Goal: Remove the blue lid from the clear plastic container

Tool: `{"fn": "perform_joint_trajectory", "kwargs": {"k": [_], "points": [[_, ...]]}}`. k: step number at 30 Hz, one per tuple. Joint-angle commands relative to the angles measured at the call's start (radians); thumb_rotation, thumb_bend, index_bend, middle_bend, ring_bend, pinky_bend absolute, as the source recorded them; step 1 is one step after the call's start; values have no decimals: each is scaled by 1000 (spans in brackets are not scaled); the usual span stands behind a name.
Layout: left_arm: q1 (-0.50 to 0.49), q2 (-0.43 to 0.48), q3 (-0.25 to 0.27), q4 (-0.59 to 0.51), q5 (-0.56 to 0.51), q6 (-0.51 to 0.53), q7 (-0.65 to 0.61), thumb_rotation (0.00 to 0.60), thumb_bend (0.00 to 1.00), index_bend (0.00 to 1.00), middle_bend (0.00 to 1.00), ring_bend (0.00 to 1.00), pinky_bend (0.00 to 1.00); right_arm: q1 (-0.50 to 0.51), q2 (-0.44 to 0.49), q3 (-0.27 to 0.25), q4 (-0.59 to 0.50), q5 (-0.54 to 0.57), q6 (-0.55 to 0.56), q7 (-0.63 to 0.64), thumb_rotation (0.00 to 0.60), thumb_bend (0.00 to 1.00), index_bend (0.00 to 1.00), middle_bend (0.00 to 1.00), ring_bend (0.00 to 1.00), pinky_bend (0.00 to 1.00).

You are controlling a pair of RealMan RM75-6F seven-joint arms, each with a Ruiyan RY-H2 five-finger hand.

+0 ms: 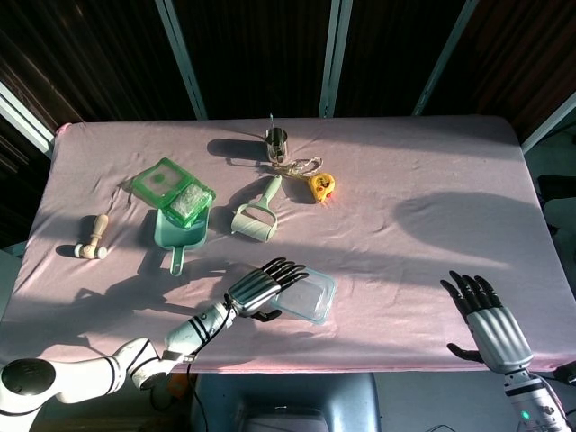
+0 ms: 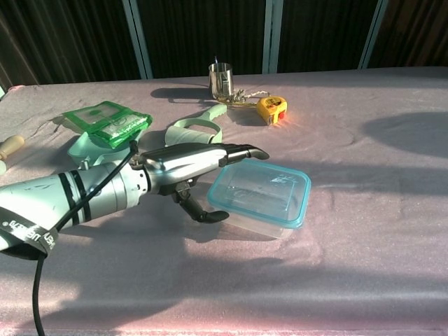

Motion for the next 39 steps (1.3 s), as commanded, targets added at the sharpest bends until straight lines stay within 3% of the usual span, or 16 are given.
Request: {"fn": "perform_joint_trajectory", "kwargs": {"k": [1, 20, 22, 25, 30, 39], "points": [[-8, -5, -2, 1, -8, -5, 7, 600, 302, 0, 0, 0, 0, 1, 1, 0, -3, 2, -2, -1, 600, 50, 0, 0, 0, 0], [-64, -50, -18, 42, -118, -99, 71, 600, 294, 0, 11, 29, 1, -7, 14, -9, 4, -11, 13, 21, 600, 50, 0, 0, 0, 0], [-64, -51, -15, 41, -117, -93, 74, 600, 295, 0, 95, 135, 48, -7, 15, -10, 3, -13, 15, 23, 600, 50, 0, 0, 0, 0], [-62, -50, -9, 36, -117, -85, 80, 600, 296, 0, 234, 312, 207, -8, 15, -9, 4, -13, 18, 25, 600, 50, 0, 0, 0, 0], [-54, -44, 3, 11, -123, -74, 129, 600, 299, 0, 378, 505, 438, -7, 9, -11, 5, -17, 15, 11, 600, 50, 0, 0, 0, 0], [24, -59, 6, -73, -193, 28, 291, 600, 312, 0, 479, 604, 593, 34, -42, 0, 35, -54, -24, -45, 600, 52, 0, 0, 0, 0]]}}
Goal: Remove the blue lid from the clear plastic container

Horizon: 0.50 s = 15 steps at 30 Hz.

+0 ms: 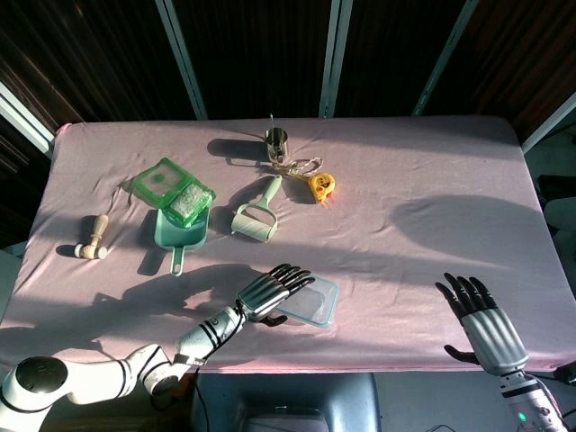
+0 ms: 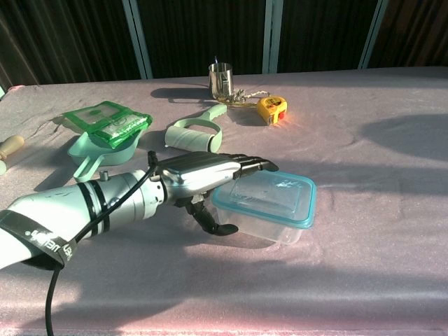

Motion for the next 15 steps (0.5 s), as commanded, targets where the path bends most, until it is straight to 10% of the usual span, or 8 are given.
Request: {"fn": "perform_joint_trajectory", "kwargs": {"k": [1, 7, 15], "points": [[52, -24, 3, -36, -49, 58, 81, 600, 315, 0, 490, 611, 600, 37, -36, 11, 31, -32, -32, -33, 600, 54, 0, 0, 0, 0], [111, -83, -2, -63, -118, 130, 199, 600, 329, 0, 525, 638, 609, 154, -131, 39, 111, -91, -139, -22, 600, 206, 32, 0, 0, 0], [141, -136, 6, -38, -93, 196, 254, 600, 329, 0, 537, 638, 582, 298, -291, 38, 268, -185, -204, 155, 600, 340, 408, 0, 0, 0]]}}
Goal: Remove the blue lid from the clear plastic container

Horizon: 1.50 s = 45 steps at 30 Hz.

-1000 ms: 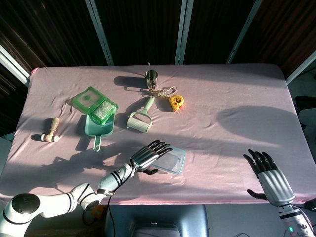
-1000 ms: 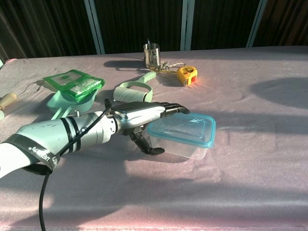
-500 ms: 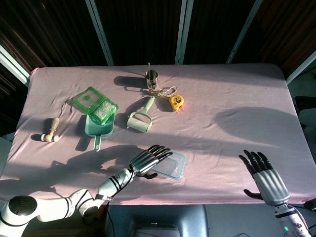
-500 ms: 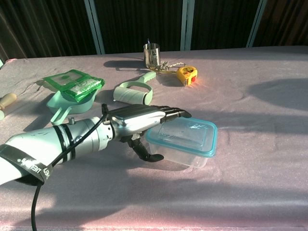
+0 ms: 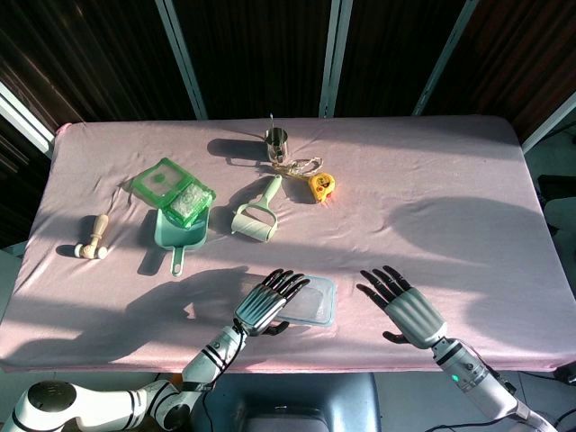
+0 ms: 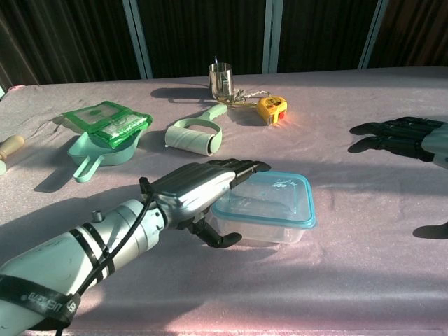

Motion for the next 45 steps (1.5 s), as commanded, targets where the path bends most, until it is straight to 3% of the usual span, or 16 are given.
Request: {"fn": "perform_joint_trajectory", "kwargs": {"k": [1, 7, 15, 45], "points": [[8, -10, 3, 9, 19, 22, 4, 600, 329, 0, 538, 637, 582, 60, -91, -6, 93, -63, -3, 118, 600, 355, 450, 0, 0, 0], [11, -10, 5, 6, 34, 14, -15, 600, 329, 0, 542, 637, 583, 104, -193, -24, 217, -116, 48, 205, 600, 402, 566, 11, 0, 0], [16, -7, 4, 16, 35, -2, -30, 600, 328, 0, 545, 637, 582, 132, -259, -32, 275, -121, 82, 224, 600, 412, 589, 30, 0, 0], [26, 2, 7, 20, 59, -22, -29, 600, 327, 0, 549, 639, 582, 176, -298, -55, 288, -49, 73, 206, 600, 412, 648, 40, 0, 0]]}}
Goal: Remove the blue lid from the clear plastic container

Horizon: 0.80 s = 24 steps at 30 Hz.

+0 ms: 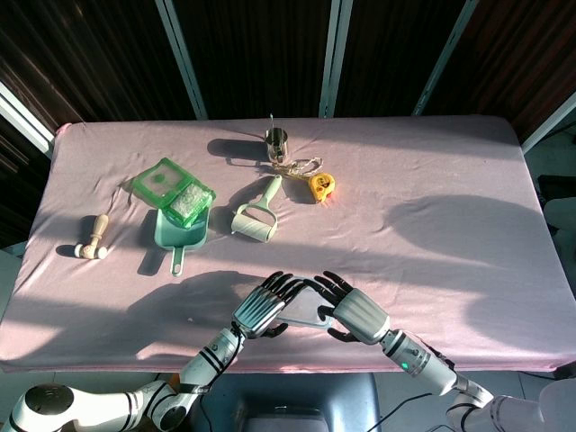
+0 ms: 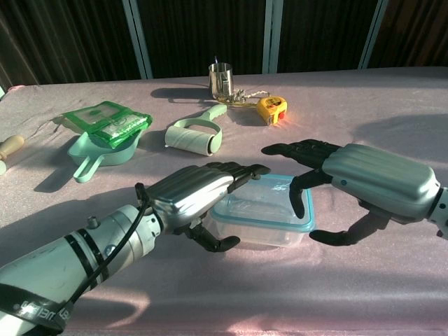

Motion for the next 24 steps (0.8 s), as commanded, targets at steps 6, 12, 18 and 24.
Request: {"fn": "perform_joint_trajectory", "kwargs": {"k": [6, 12, 18, 24], "points": [[1, 0, -2, 0, -1, -3, 1, 600, 326, 0, 552, 640, 583, 5, -4, -2, -4, 6, 0, 5, 600, 412, 648, 40, 0, 0], [3, 2, -1, -3, 3, -3, 3, 600, 328, 0, 559, 649, 591, 10, -3, -3, -17, 14, 4, 9, 600, 411, 648, 40, 0, 0], [6, 0, 6, -1, 14, 1, 4, 600, 329, 0, 565, 655, 598, 16, -3, -2, -26, 28, 1, 24, 600, 412, 648, 41, 0, 0], [7, -3, 7, 4, 18, 0, 4, 600, 329, 0, 570, 658, 602, 18, -1, 1, -31, 37, 5, 24, 600, 426, 650, 45, 0, 0]]}}
